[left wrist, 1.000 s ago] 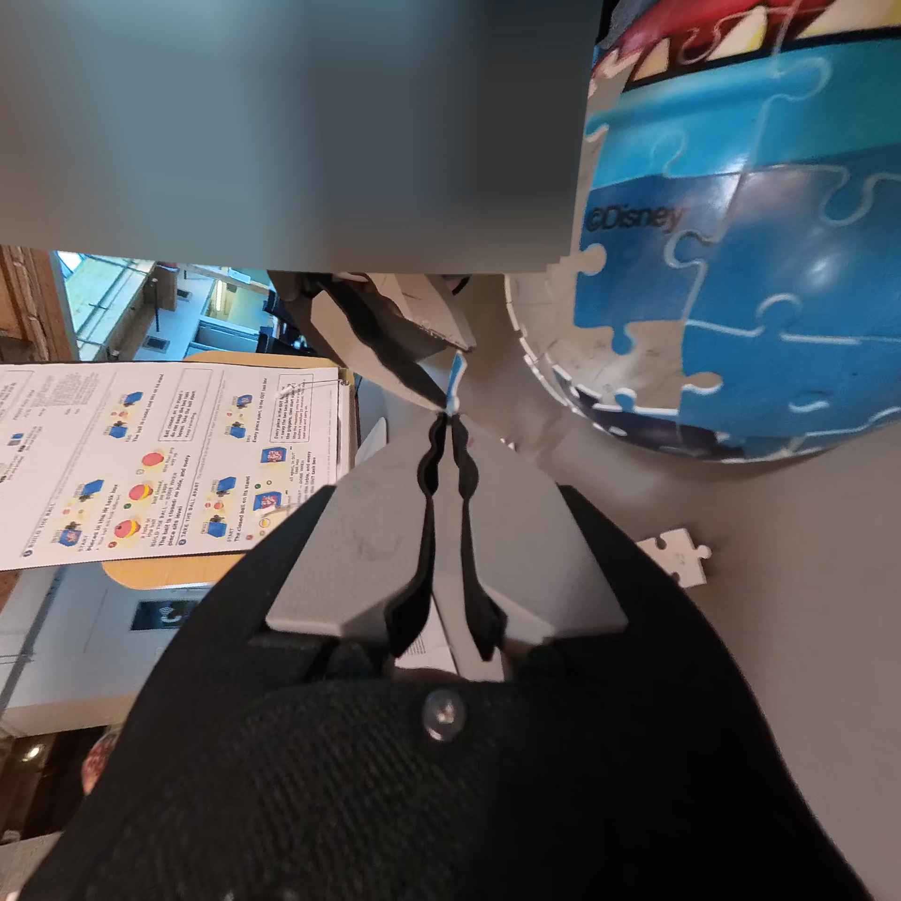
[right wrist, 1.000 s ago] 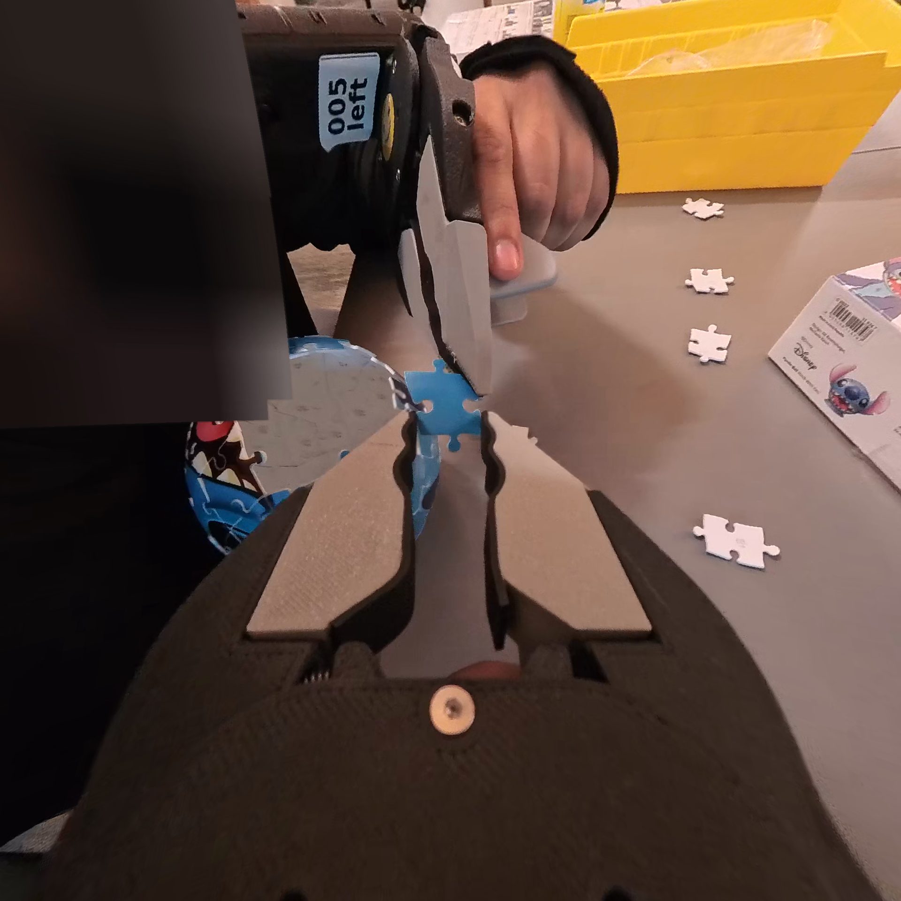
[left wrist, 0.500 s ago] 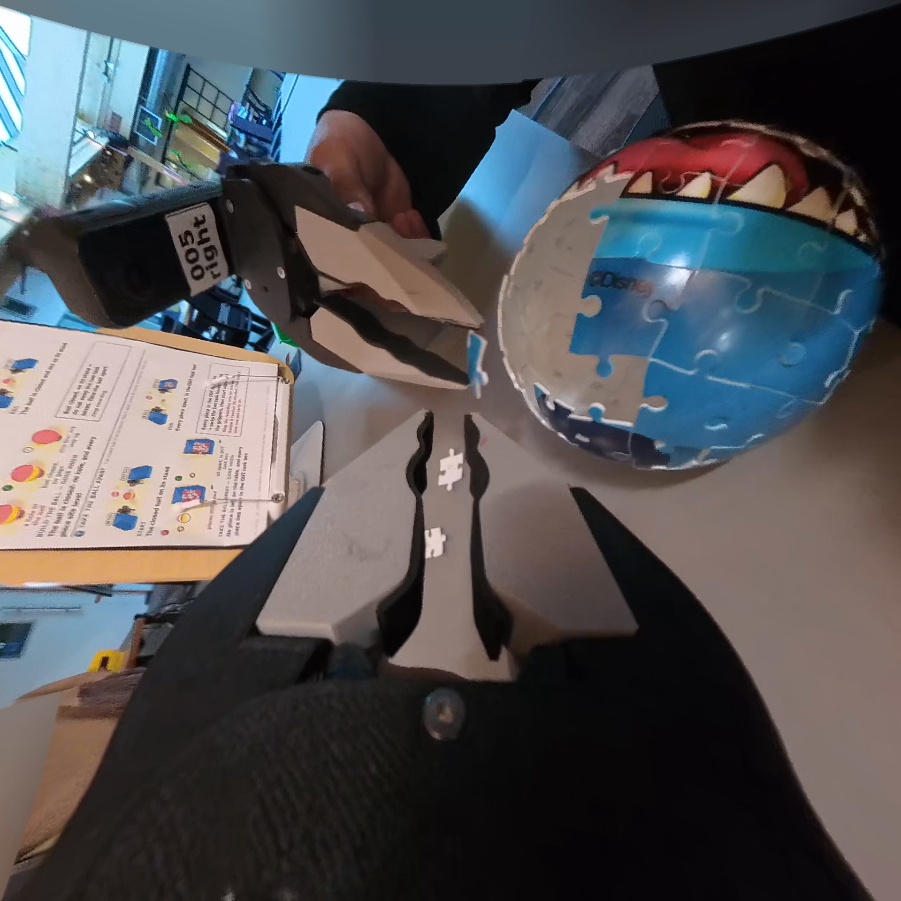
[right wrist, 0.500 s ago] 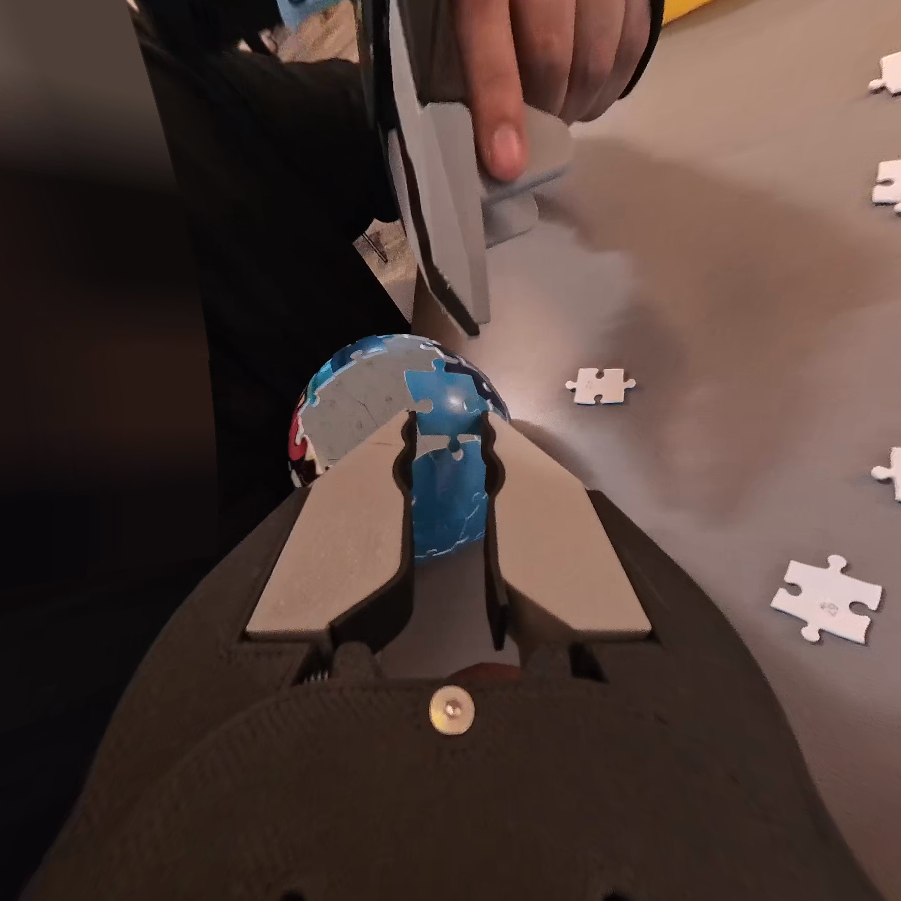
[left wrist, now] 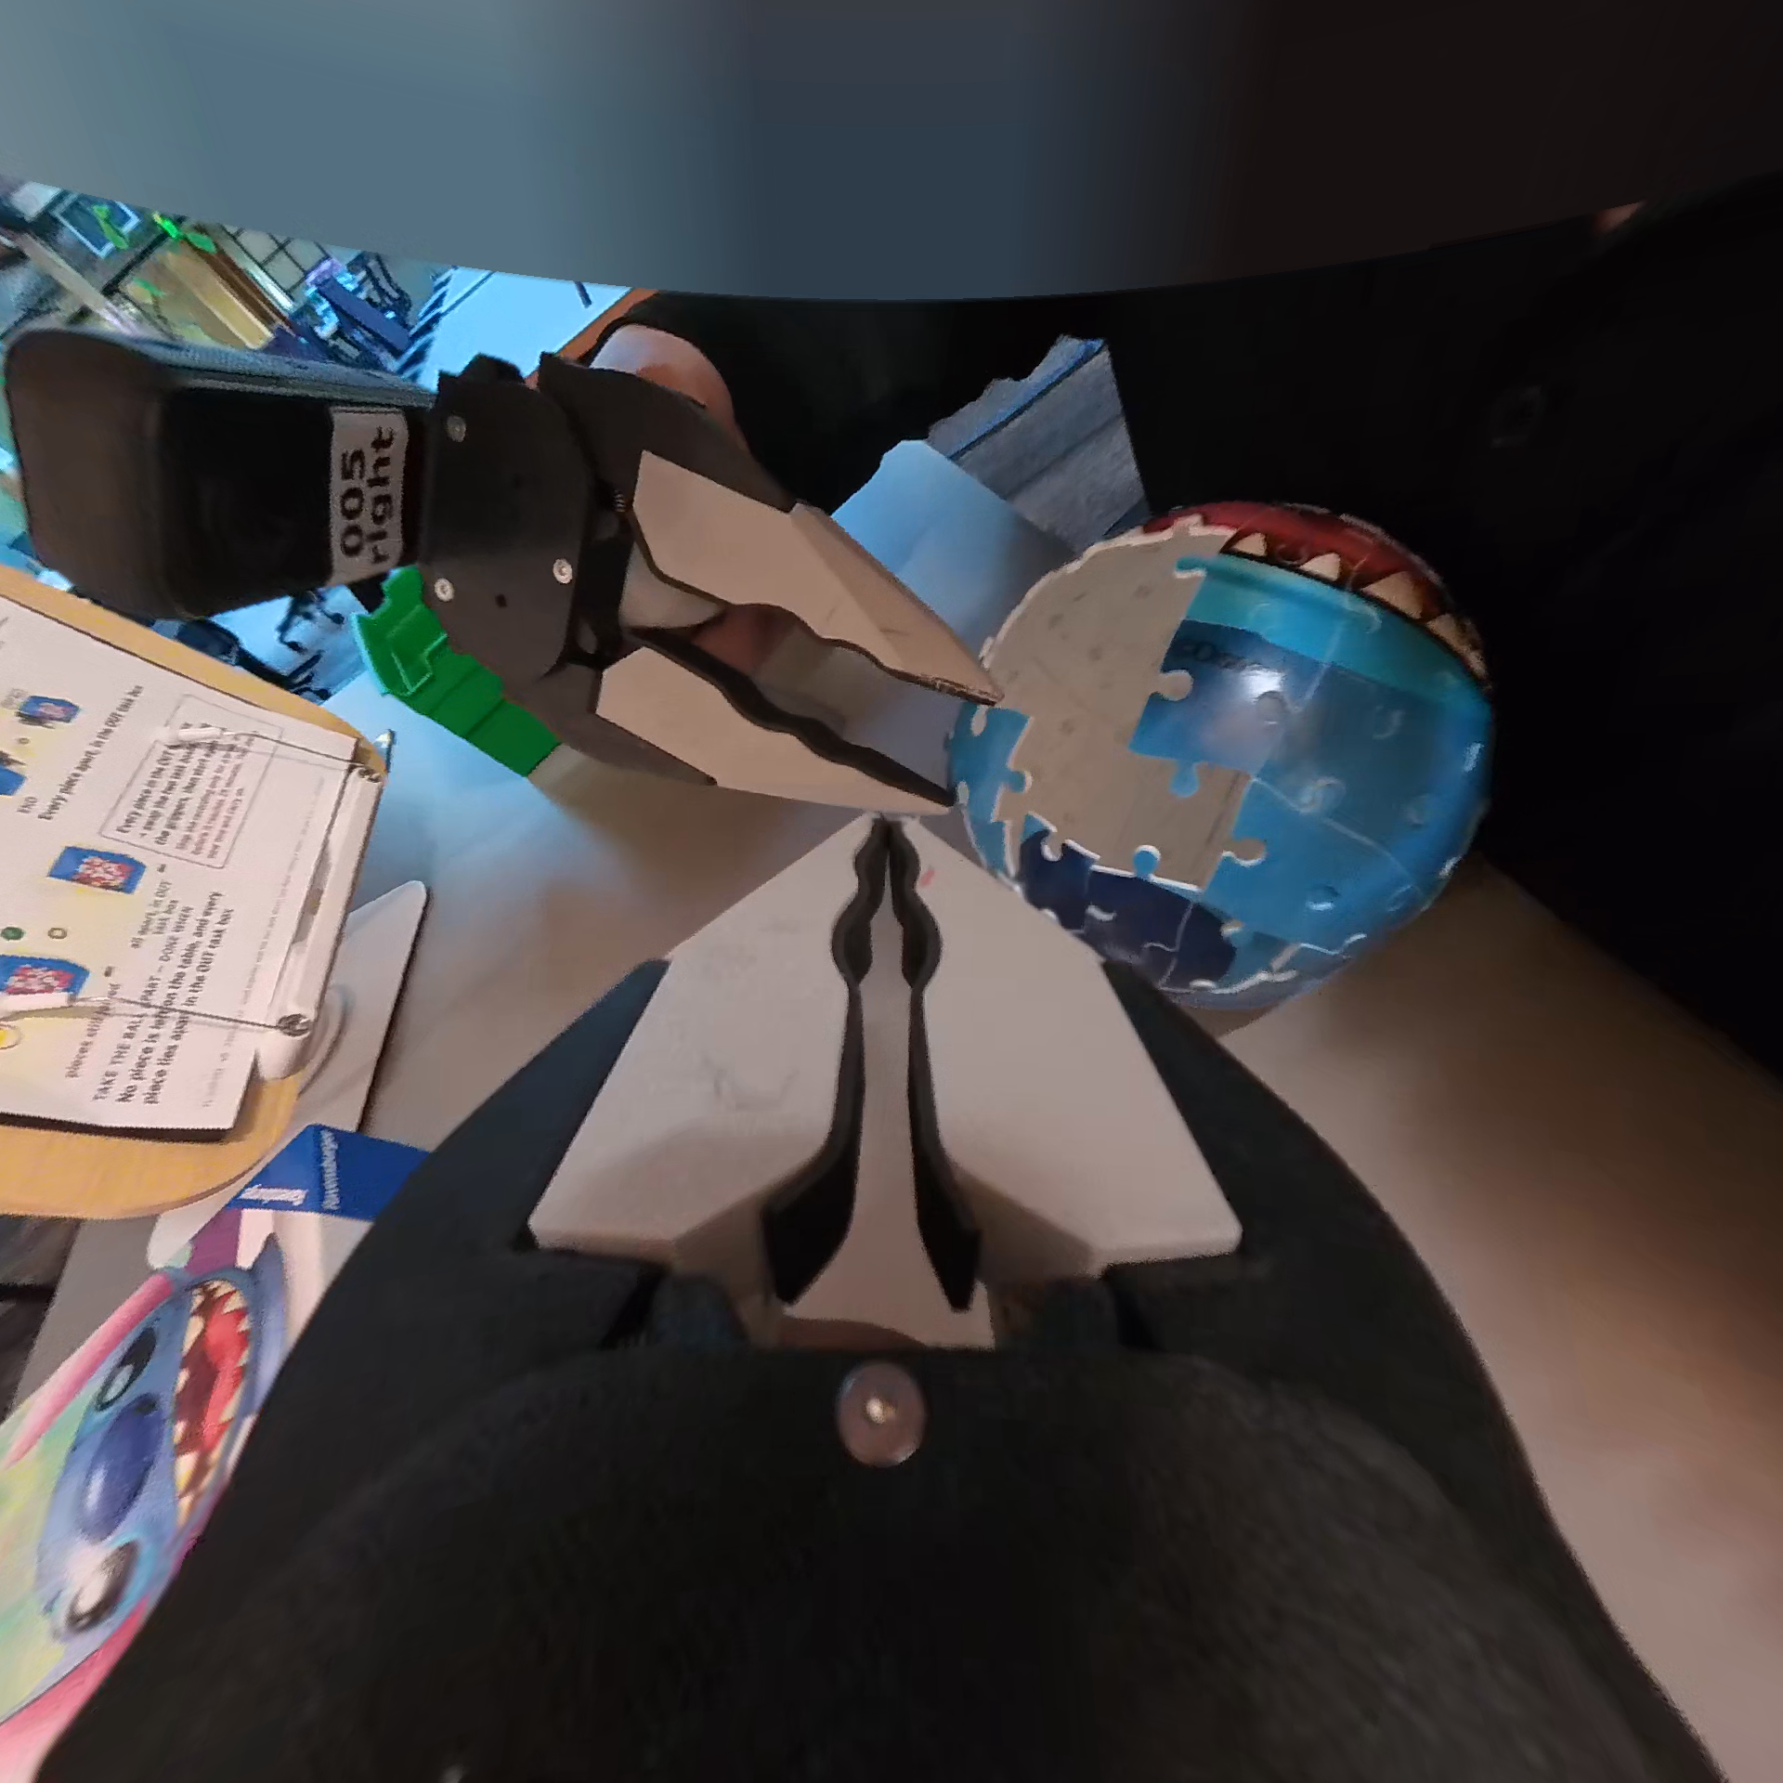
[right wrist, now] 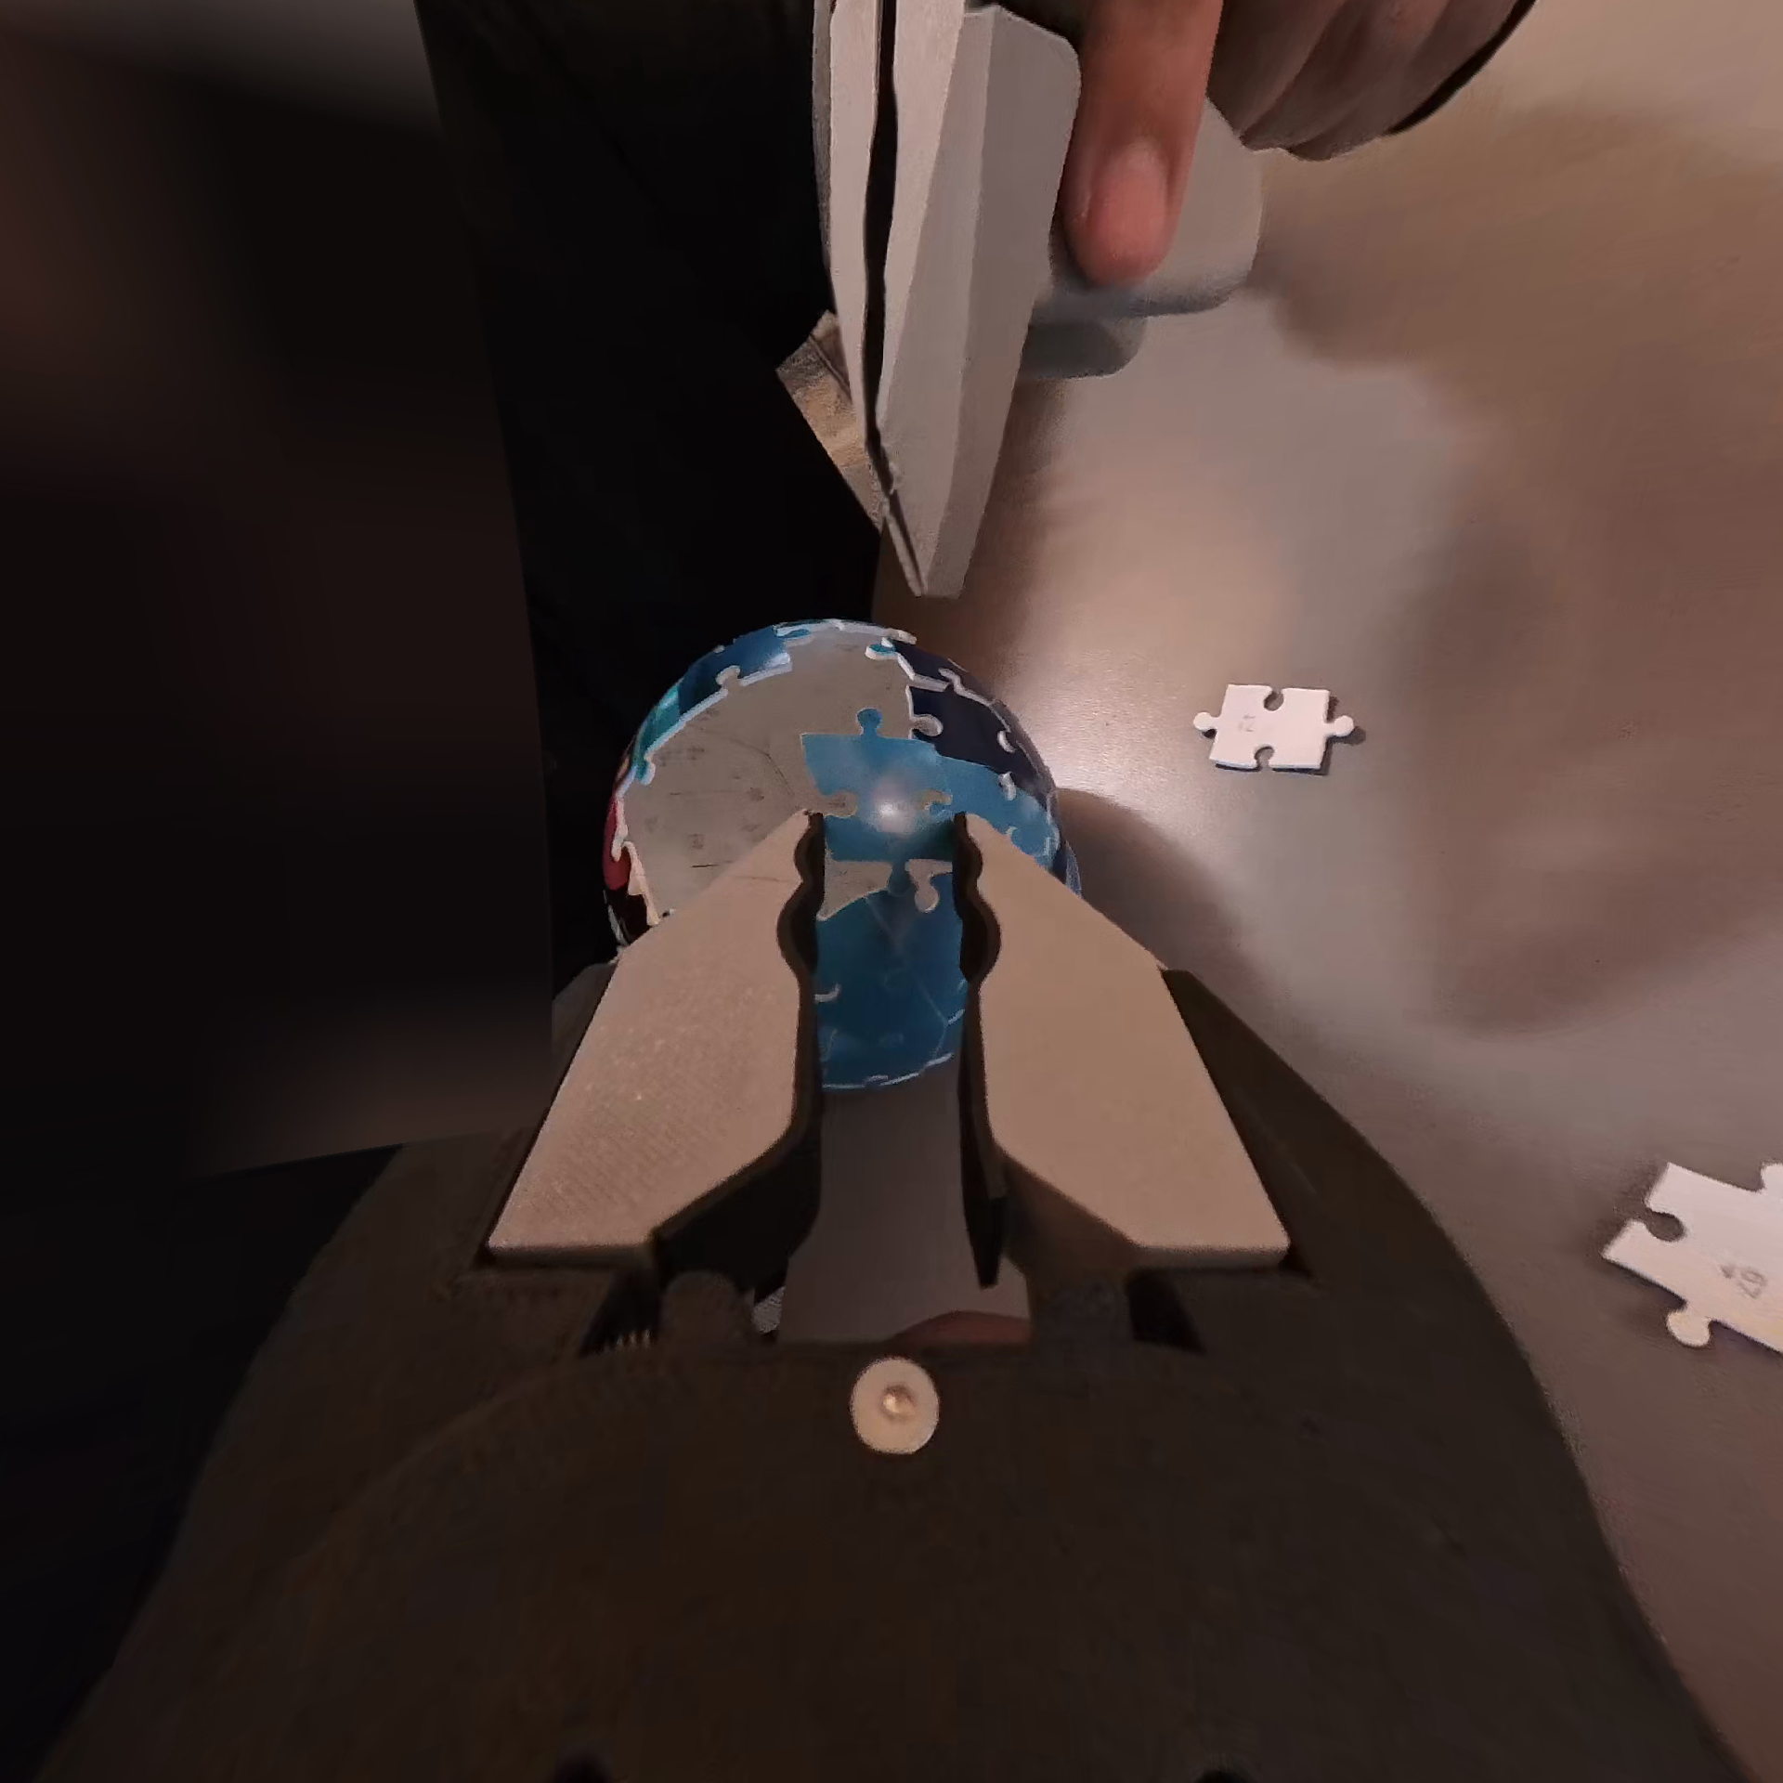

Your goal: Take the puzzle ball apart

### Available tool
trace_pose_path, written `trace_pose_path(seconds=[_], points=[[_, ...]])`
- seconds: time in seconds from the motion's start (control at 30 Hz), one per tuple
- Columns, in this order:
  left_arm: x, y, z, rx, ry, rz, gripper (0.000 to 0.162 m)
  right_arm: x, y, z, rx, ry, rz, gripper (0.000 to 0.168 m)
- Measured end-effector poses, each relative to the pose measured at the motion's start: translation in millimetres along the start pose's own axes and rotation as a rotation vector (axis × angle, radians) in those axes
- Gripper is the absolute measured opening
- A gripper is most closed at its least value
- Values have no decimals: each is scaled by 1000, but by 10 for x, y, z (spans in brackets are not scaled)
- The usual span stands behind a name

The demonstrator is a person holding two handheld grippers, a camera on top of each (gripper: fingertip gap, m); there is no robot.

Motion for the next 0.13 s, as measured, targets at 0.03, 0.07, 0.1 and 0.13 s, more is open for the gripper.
trace_pose_path(seconds=[0.03,0.07,0.1,0.13], points=[[10,6,3,9,-8,4,0,2,1,8,-11,6,-1,22],[21,13,1,8,-11,5,0,4,-1,15,-16,10,-2,22],[31,21,1,9,-12,6,0,4,-3,22,-18,13,-3,22],[39,30,0,12,-15,8,0,3,-5,29,-19,16,-5,23]])
Point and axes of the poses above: each gripper's, where its closed fingertips meet, y out along the fingers, x out of its underside, z = x × y across the jaws, the point moved 9 cm from there along -y, back along the fingers, and after that the axes turned 7 degrees about z, right-handed, at the moved point
